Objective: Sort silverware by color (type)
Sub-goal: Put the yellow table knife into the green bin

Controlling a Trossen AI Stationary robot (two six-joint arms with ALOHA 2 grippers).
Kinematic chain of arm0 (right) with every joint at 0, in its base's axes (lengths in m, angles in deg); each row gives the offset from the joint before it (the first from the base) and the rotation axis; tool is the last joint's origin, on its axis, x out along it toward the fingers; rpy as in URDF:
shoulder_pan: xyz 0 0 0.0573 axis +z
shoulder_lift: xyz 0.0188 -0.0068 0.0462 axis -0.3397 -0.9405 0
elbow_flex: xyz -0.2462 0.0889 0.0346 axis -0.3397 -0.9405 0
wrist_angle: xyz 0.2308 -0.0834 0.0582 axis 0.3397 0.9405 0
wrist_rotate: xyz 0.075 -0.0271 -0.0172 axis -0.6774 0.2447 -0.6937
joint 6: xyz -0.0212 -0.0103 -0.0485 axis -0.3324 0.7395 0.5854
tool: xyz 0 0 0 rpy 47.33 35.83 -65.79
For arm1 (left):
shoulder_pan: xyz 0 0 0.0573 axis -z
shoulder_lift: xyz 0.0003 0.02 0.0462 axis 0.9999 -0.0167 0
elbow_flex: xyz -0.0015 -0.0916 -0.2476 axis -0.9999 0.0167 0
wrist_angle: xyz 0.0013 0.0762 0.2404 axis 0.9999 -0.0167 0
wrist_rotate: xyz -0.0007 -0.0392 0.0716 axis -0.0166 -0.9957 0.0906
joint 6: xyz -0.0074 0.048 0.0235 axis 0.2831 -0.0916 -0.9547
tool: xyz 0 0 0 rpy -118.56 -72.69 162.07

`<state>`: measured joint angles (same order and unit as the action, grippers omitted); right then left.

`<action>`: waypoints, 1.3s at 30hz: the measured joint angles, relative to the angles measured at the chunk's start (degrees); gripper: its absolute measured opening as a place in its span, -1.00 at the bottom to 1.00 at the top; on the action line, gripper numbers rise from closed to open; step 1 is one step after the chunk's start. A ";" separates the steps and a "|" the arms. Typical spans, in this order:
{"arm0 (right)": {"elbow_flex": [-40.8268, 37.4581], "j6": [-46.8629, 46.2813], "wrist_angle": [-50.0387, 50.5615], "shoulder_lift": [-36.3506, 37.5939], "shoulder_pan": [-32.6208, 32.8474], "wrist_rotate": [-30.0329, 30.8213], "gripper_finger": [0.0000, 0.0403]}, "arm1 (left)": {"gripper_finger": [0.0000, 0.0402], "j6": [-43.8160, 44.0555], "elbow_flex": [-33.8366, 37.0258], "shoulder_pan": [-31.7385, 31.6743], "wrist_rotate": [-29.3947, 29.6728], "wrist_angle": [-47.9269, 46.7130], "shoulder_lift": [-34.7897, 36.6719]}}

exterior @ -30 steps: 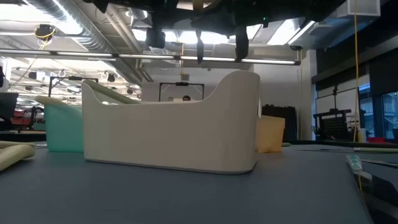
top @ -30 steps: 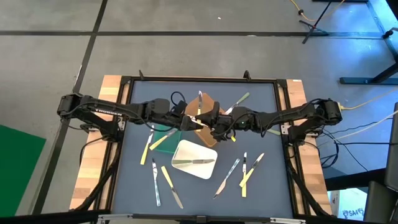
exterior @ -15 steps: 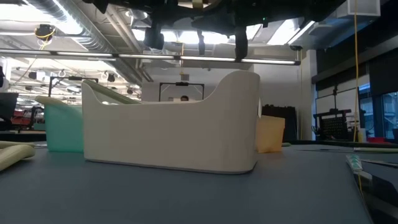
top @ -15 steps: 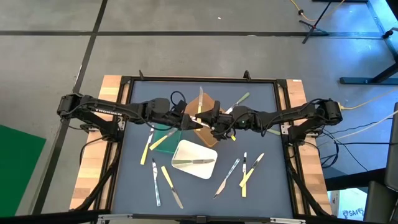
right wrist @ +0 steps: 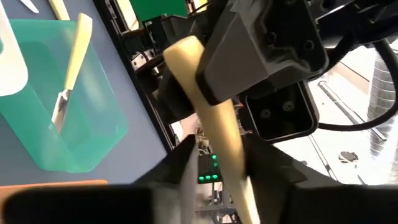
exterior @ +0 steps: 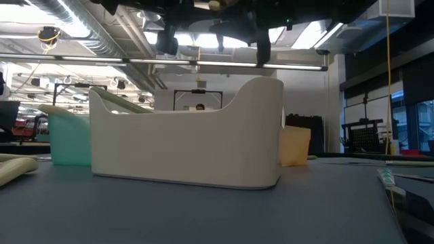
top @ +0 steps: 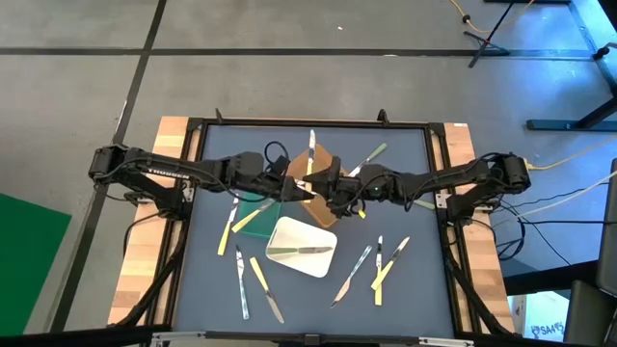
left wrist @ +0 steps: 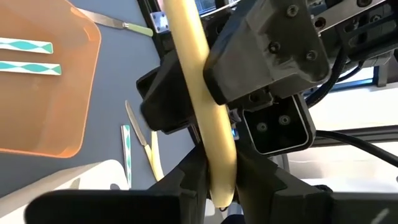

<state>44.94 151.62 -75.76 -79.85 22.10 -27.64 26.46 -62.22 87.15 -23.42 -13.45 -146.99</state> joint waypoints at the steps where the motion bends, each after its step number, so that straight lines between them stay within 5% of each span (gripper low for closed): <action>1: 0.00 0.04 0.14 0.00 0.00 0.17 -0.29 | -0.70 0.03 0.00 -0.04 -0.43 -0.08 0.00; 9: 0.00 -5.19 0.14 -0.07 0.00 9.31 -0.02 | -0.73 1.96 0.00 -1.66 -7.49 -0.23 0.07; 29: -0.07 -6.60 1.61 0.84 0.02 18.90 -0.02 | -0.73 1.69 0.00 -9.16 -12.94 -5.07 0.07; 39: -0.11 -6.46 5.73 3.75 0.00 23.03 -0.02 | -0.73 1.54 -0.02 -14.56 -25.56 -19.69 3.82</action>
<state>44.83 145.15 -70.02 -76.10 22.10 -4.61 28.00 -62.24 72.60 -48.98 -33.14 -143.17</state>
